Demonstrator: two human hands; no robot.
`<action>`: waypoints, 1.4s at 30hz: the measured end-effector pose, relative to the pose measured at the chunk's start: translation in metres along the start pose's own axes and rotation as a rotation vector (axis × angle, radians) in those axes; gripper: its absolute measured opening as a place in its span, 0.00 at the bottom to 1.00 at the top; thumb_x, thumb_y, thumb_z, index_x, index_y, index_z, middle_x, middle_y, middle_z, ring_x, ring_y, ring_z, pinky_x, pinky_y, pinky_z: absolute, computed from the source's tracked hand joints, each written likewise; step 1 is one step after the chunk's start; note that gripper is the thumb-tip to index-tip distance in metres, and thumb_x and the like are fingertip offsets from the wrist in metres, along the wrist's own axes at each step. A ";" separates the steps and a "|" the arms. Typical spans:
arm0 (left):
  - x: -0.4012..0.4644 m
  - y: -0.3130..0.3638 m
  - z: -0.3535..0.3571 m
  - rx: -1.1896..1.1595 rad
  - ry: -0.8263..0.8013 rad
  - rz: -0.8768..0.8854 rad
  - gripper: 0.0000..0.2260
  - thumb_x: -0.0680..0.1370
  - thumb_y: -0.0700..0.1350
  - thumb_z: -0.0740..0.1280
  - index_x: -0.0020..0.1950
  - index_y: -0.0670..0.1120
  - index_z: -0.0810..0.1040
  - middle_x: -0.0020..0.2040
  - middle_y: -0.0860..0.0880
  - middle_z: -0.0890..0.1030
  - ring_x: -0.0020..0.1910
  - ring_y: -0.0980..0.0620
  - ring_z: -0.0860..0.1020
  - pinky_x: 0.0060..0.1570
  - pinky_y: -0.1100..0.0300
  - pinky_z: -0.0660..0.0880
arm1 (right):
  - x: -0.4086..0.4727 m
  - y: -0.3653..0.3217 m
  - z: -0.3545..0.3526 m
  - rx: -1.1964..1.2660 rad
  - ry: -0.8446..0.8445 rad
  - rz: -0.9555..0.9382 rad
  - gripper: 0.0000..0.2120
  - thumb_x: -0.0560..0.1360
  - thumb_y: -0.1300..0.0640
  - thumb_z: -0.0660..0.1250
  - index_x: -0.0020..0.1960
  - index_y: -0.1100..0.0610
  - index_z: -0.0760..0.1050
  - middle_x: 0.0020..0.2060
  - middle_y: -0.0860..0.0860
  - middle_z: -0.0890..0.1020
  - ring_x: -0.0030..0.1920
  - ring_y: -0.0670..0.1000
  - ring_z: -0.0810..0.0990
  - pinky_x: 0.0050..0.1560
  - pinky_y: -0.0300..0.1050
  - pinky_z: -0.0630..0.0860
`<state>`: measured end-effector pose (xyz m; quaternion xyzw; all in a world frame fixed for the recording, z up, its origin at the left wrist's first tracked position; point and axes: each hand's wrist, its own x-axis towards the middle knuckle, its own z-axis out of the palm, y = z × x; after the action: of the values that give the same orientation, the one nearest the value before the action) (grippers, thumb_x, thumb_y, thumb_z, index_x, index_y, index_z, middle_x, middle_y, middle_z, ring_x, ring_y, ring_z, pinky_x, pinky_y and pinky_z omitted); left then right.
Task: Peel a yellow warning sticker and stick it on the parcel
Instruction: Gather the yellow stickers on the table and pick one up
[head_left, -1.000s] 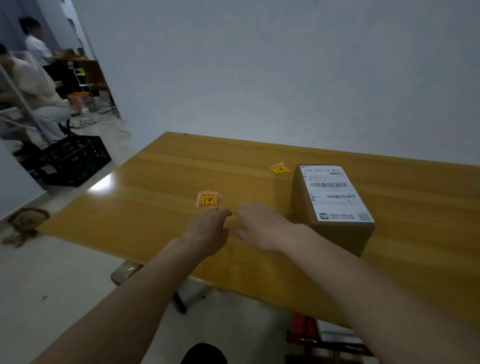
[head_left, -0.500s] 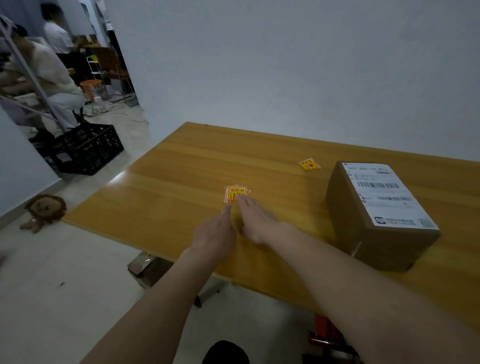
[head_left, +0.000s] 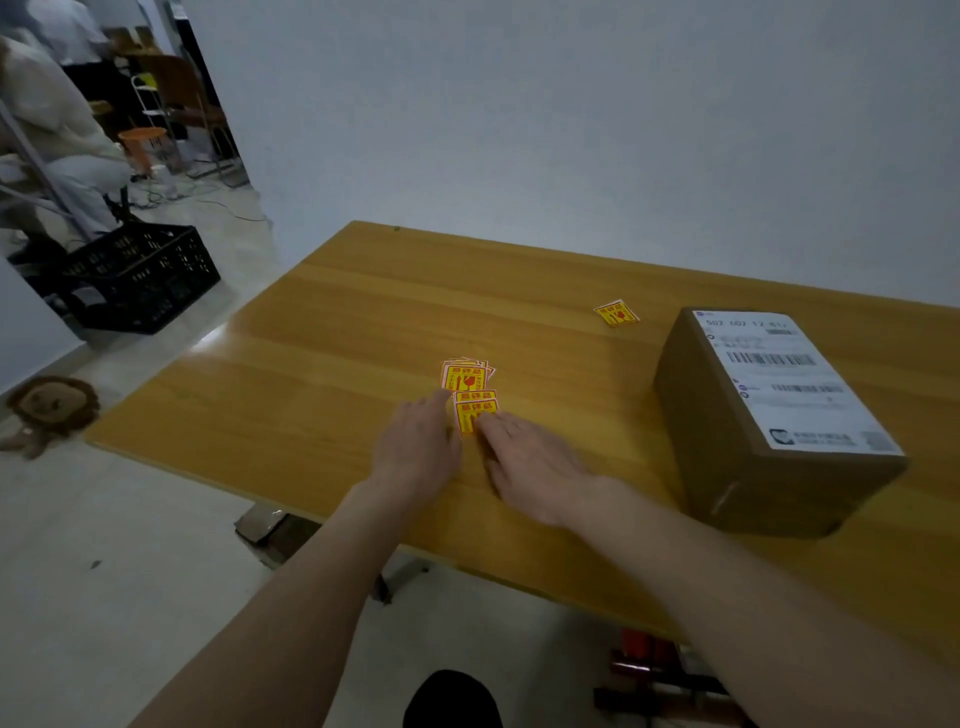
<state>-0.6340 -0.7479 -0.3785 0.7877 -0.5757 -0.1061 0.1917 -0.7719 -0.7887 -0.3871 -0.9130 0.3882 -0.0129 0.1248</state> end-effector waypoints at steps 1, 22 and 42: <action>0.000 0.002 0.002 -0.003 -0.006 0.016 0.20 0.78 0.44 0.61 0.70 0.46 0.65 0.65 0.45 0.75 0.66 0.44 0.67 0.61 0.51 0.66 | -0.006 0.001 0.000 0.002 -0.003 -0.012 0.26 0.78 0.57 0.55 0.74 0.59 0.55 0.74 0.57 0.63 0.75 0.54 0.59 0.74 0.47 0.56; -0.087 0.028 0.026 -0.008 0.083 0.255 0.24 0.76 0.36 0.60 0.72 0.43 0.64 0.67 0.43 0.75 0.67 0.43 0.68 0.63 0.49 0.68 | -0.119 0.006 0.008 0.038 0.124 -0.174 0.23 0.73 0.65 0.57 0.69 0.62 0.66 0.67 0.59 0.73 0.69 0.57 0.69 0.69 0.49 0.66; -0.153 0.058 0.040 -0.192 0.086 0.214 0.09 0.73 0.47 0.71 0.51 0.49 0.84 0.52 0.52 0.83 0.55 0.51 0.74 0.53 0.59 0.71 | -0.175 0.006 0.020 0.397 0.402 0.067 0.07 0.74 0.60 0.67 0.50 0.56 0.81 0.44 0.52 0.85 0.45 0.52 0.82 0.44 0.49 0.78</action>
<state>-0.7478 -0.6252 -0.3987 0.7038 -0.6347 -0.1058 0.3011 -0.8964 -0.6640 -0.3947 -0.8363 0.4251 -0.2655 0.2222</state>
